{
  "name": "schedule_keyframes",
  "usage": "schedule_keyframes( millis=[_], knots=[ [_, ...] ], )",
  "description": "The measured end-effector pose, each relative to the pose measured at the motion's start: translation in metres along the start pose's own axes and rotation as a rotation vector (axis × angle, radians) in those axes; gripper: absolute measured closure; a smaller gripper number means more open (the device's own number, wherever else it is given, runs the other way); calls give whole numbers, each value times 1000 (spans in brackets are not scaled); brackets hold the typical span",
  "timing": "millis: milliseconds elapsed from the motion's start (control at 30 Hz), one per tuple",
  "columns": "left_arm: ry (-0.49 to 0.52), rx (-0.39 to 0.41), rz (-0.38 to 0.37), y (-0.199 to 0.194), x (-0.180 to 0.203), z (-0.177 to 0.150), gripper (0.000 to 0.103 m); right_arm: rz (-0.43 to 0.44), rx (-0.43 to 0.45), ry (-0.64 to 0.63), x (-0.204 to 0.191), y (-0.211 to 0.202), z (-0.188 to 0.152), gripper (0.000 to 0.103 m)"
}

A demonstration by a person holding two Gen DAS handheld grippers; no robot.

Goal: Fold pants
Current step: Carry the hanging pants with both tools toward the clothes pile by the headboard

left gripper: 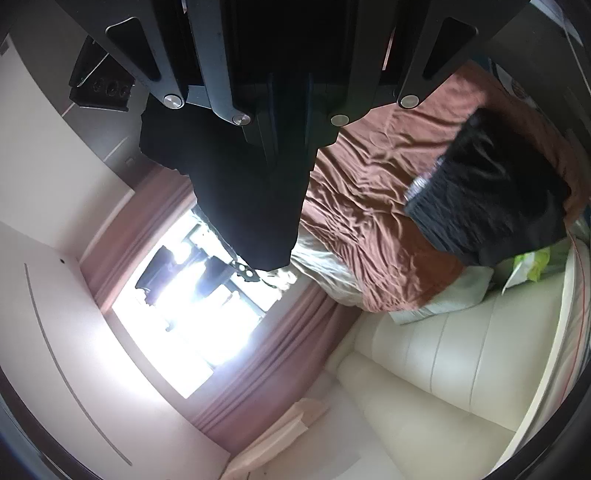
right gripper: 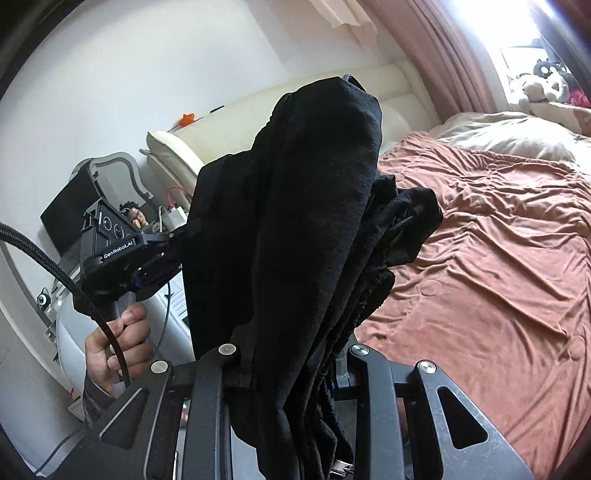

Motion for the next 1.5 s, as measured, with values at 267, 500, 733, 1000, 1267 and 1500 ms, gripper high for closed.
schedule_keyframes(
  millis=[267, 500, 733, 1000, 1267, 1500],
  knots=[
    [7, 38, 81, 6, -52, 36, 91, 40, -30, -15, -8, 58, 15, 80],
    [27, 66, 168, -6, -91, 74, 91, 98, -63, -62, -31, 106, 36, 80],
    [39, 82, 253, -12, -128, 106, 91, 122, -83, -83, -46, 146, 46, 80],
    [45, 45, 333, 18, -177, 129, 92, 147, -125, -59, -41, 189, 44, 80],
    [39, -3, 396, 58, -225, 135, 92, 167, -178, -25, -19, 241, 43, 80],
    [33, -67, 459, 101, -267, 130, 92, 178, -214, 34, 13, 284, 55, 80]
  ],
)
Point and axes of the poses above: each gripper's, at about its wrist camera, not at the fingertips, and y roughly the way its jaws point, x to its right, z to its top, the point moved 10 cm from there along y, roughly the way its jaws point, and after that the axes turned 11 degrees about y, right-handed, at the moved point
